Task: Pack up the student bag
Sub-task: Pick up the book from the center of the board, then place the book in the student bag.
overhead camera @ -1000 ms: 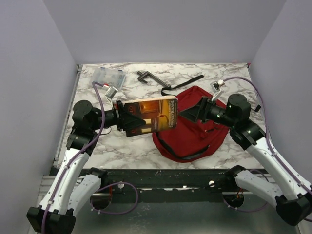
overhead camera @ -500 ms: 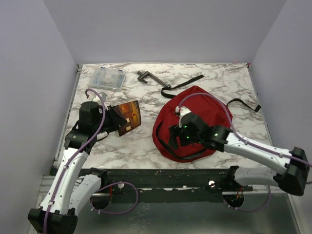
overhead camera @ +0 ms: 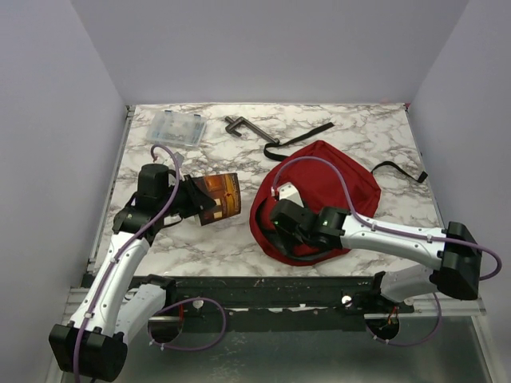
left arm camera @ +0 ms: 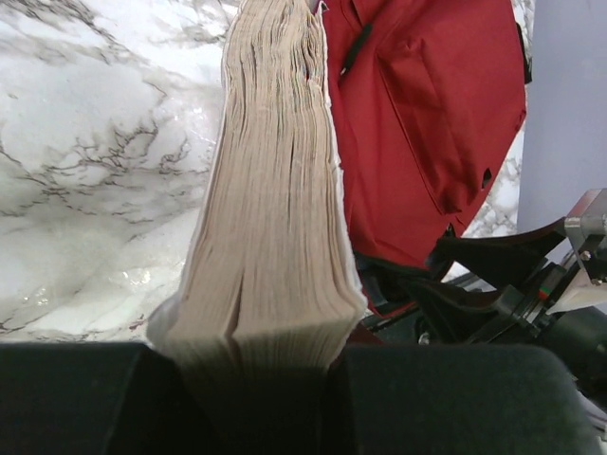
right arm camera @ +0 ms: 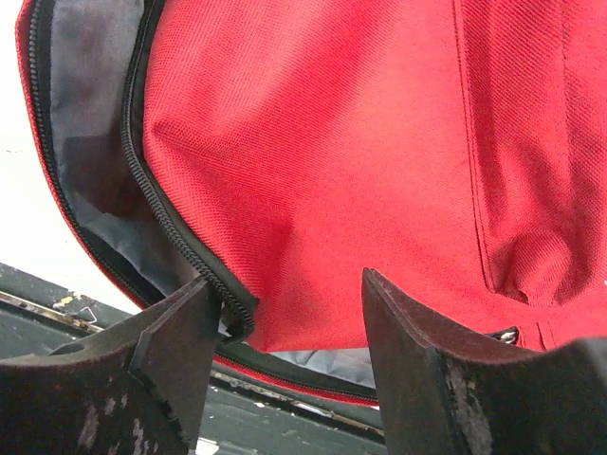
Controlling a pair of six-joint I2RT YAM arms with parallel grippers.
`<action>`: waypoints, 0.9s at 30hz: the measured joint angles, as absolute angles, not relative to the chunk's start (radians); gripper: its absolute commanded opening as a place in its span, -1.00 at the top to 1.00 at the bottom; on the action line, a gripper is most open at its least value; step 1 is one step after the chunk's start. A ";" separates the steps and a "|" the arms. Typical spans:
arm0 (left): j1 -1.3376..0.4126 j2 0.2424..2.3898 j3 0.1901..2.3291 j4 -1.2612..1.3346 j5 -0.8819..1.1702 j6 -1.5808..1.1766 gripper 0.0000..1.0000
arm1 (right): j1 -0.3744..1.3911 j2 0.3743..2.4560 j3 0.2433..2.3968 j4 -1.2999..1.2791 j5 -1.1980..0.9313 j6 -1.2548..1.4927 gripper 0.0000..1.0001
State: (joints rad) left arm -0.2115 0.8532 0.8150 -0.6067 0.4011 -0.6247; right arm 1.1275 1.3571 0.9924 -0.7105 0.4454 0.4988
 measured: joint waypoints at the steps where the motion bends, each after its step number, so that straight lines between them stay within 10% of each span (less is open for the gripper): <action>1: -0.212 0.854 0.810 -0.604 0.408 -0.628 1.00 | 1.129 1.360 0.992 -0.709 0.446 0.495 -0.32; 9: -0.212 0.853 0.801 -0.579 0.453 -0.650 1.00 | 1.196 1.486 0.993 -0.660 0.459 0.481 -0.27; 16: -0.212 0.820 0.800 -0.567 0.502 -0.675 1.00 | 1.208 1.536 1.036 -0.659 0.564 0.516 0.99; 27: -0.217 0.704 0.673 -0.456 0.612 -0.832 1.00 | 0.925 1.218 1.046 -0.557 0.471 0.552 0.99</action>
